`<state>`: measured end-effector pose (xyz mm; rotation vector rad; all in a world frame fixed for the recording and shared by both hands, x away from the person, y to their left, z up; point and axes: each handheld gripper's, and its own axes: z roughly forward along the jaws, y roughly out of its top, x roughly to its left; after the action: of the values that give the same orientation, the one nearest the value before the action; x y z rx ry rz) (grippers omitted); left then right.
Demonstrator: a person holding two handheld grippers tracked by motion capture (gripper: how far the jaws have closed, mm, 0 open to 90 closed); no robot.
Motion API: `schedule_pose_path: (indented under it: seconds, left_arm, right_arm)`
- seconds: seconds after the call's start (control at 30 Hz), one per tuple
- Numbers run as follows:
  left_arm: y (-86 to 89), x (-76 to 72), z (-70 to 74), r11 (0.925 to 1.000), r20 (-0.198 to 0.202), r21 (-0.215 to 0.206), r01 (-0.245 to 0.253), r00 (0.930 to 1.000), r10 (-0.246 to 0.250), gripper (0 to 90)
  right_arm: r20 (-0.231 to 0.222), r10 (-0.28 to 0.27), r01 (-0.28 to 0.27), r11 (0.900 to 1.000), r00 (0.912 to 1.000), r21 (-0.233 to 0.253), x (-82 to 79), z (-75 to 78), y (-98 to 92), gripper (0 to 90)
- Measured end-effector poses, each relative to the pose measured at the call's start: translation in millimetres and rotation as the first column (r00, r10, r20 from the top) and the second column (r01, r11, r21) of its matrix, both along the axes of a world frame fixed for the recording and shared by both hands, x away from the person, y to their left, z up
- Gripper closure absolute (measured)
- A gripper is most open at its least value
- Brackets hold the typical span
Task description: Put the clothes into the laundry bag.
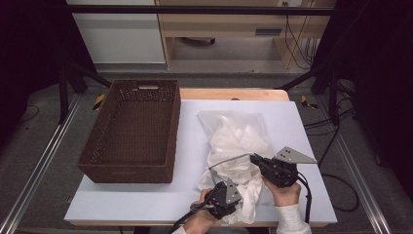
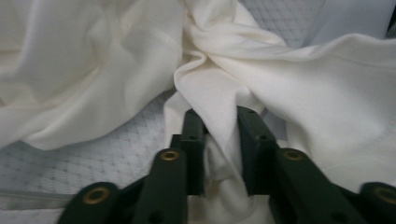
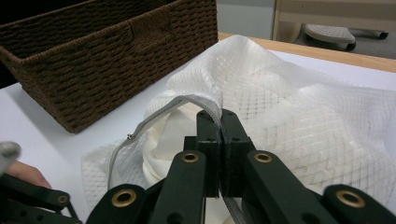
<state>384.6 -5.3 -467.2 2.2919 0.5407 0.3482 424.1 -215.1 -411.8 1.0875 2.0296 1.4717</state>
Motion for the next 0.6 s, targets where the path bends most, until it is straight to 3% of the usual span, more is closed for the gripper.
schedule_pose_path:
  seconds: [0.03,0.13,0.27,0.33,0.4,0.47,0.6]
  left_arm:
    - [3.0,1.9,5.3,0.9994,0.001,-0.034,-0.009,1.0000,0.009,78.3]
    - [6.9,10.1,19.5,0.9970,0.014,-0.069,-0.036,0.9992,0.037,79.6]
    - [3.6,30.2,32.3,0.9937,0.077,-0.066,-0.091,0.9924,0.096,79.7]
    - [0.1,41.2,31.1,0.9915,0.106,-0.054,-0.119,0.9867,0.124,79.8]
    - [-4.6,52.2,26.4,0.9873,0.158,-0.038,-0.154,0.9746,0.159,79.8]
    - [-7.9,62.7,19.5,0.9814,0.188,-0.052,-0.185,0.9634,0.191,79.7]
    - [-9.5,76.6,2.8,0.9780,0.188,-0.064,-0.198,0.9600,0.207,79.1]
  right_arm:
    - [-0.001,-0.001,0.001,1.000,1.0000,0.002,0.0,0.2,-0.4,88.8]
    - [0.001,-0.002,0.002,1.000,1.0000,0.004,0.2,0.3,-1.2,88.8]
    - [0.004,-0.002,0.002,1.000,1.0000,0.004,0.1,0.7,-0.8,88.8]
    - [0.005,-0.001,0.001,1.000,1.0000,0.001,-0.4,0.8,-0.5,88.8]
    - [0.004,-0.001,0.001,1.000,1.0000,0.003,-0.4,0.7,-0.3,88.8]
    - [0.002,0.003,-0.003,1.000,1.0000,0.000,-0.4,0.6,-0.1,88.8]
    - [0.002,0.004,-0.004,1.000,1.0000,-0.003,-0.1,-0.1,0.4,88.8]
